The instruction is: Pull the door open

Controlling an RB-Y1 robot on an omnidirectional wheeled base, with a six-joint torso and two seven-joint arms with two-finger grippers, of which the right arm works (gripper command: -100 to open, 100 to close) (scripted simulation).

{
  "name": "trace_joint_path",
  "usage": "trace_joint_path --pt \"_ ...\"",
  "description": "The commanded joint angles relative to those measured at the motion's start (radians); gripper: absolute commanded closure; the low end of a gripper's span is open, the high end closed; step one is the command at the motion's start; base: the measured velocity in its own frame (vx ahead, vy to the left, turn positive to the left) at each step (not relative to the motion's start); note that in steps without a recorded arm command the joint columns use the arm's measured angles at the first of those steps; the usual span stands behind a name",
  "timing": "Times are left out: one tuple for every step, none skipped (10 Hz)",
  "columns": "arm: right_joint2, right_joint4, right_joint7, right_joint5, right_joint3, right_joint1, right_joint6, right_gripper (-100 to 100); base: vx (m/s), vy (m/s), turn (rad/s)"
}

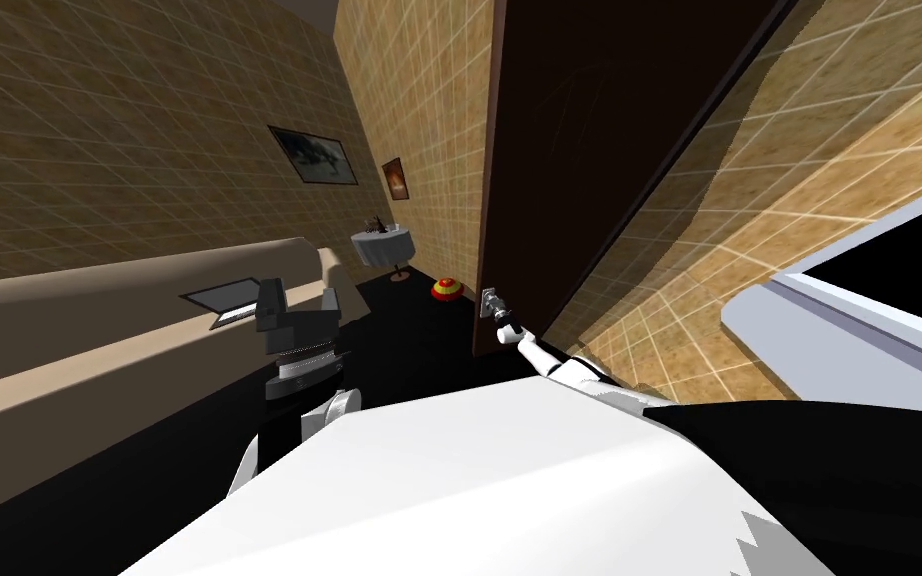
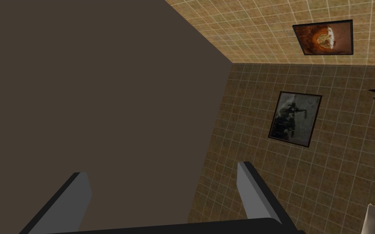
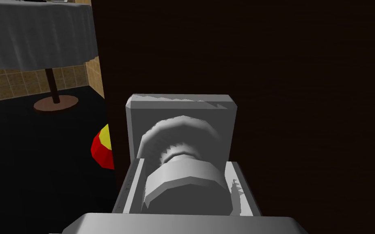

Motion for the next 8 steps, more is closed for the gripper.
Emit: trace_joint_path --pt "0.01 0.013 -0.021 0.011 0.028 -0.013 -0.005 100 -0.054 -0.018 -0.065" --pt "0.017 0.005 -0.032 0.024 0.048 -0.016 -0.004 100 -0.039 -0.027 -0.101" --pt "0.017 0.005 -0.032 0.024 0.048 -0.016 -0.004 100 -0.028 -0.023 -0.047" --pt "0.017 0.005 -0.032 0.024 0.048 -0.016 -0.004 100 -0.01 -0.016 0.006" --pt "0.025 -0.003 -0.044 0.037 0.069 -0.018 -0.002 100 -0.021 -0.028 -0.104" --pt "0.033 -0.011 -0.055 0.051 0.09 -0.021 0.0 100 -0.044 -0.042 -0.174" --pt "0.033 -0.011 -0.055 0.051 0.09 -0.021 0.0 100 -0.037 -0.036 -0.069" --pt "0.033 -0.011 -0.055 0.051 0.09 -0.021 0.0 100 -0.012 -0.023 0.014"
